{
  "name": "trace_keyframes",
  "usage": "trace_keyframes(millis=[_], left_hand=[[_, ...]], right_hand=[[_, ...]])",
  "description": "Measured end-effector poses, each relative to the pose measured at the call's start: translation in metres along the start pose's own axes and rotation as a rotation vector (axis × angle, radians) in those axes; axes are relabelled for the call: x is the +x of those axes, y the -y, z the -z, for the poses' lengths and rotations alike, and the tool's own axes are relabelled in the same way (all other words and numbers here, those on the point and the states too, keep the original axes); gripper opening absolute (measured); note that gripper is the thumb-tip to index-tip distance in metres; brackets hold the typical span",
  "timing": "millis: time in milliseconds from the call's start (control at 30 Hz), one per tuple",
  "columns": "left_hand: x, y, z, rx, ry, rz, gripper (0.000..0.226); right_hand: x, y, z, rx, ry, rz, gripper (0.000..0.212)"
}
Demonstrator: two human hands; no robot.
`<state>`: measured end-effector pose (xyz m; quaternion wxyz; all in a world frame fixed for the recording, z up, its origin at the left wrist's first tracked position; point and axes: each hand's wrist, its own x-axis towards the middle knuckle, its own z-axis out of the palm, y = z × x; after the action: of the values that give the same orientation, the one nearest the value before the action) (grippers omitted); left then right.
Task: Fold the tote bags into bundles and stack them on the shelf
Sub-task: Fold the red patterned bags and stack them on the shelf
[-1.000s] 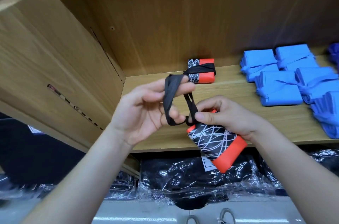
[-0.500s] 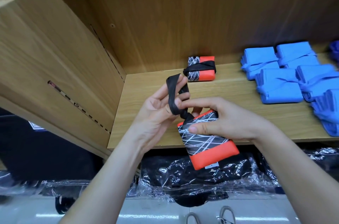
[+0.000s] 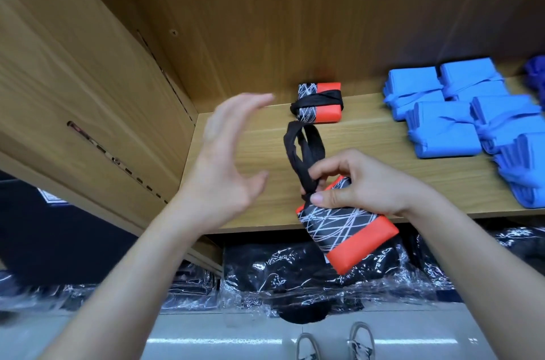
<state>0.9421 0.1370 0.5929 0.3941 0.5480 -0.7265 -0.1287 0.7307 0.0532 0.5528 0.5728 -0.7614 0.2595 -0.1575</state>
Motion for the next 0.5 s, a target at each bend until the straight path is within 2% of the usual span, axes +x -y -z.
trace_keyframes(millis=[33, 67, 100, 167, 200, 300, 333, 367, 433, 500], left_hand=[[0.005, -0.003, 0.001, 0.281, 0.108, -0.198, 0.082], [0.009, -0.003, -0.002, 0.488, 0.197, -0.347, 0.074], [0.014, -0.001, -0.005, 0.600, 0.264, -0.451, 0.057], [0.016, 0.008, -0.006, 0.558, 0.328, -0.475, 0.022], [0.012, 0.012, -0.005, 0.422, 0.321, -0.364, 0.019], [-0.004, 0.017, -0.008, -0.196, 0.246, 0.256, 0.033], [-0.009, 0.020, -0.013, -0.400, 0.242, 0.394, 0.033], [-0.016, 0.023, -0.021, -0.601, 0.242, 0.473, 0.032], [-0.027, 0.024, -0.038, -0.944, 0.220, 0.516, 0.037], [-0.032, 0.021, -0.050, -1.136, 0.158, 0.513, 0.041]], right_hand=[[0.001, 0.001, 0.001, -0.027, 0.060, 0.005, 0.012], [0.003, 0.002, 0.001, -0.047, 0.103, 0.004, 0.009], [0.004, 0.002, 0.002, -0.050, 0.127, 0.008, 0.008], [0.005, 0.001, 0.006, 0.017, 0.110, 0.019, 0.011], [0.003, 0.000, 0.008, 0.086, 0.068, 0.029, 0.014], [0.001, -0.007, 0.012, 0.399, -0.069, 0.043, 0.021], [0.002, -0.010, 0.009, 0.507, -0.074, 0.036, 0.024], [0.004, -0.013, 0.007, 0.607, -0.073, 0.031, 0.031], [0.008, -0.016, 0.000, 0.744, -0.100, 0.021, 0.043], [0.011, -0.019, -0.007, 0.844, -0.137, 0.015, 0.048]])
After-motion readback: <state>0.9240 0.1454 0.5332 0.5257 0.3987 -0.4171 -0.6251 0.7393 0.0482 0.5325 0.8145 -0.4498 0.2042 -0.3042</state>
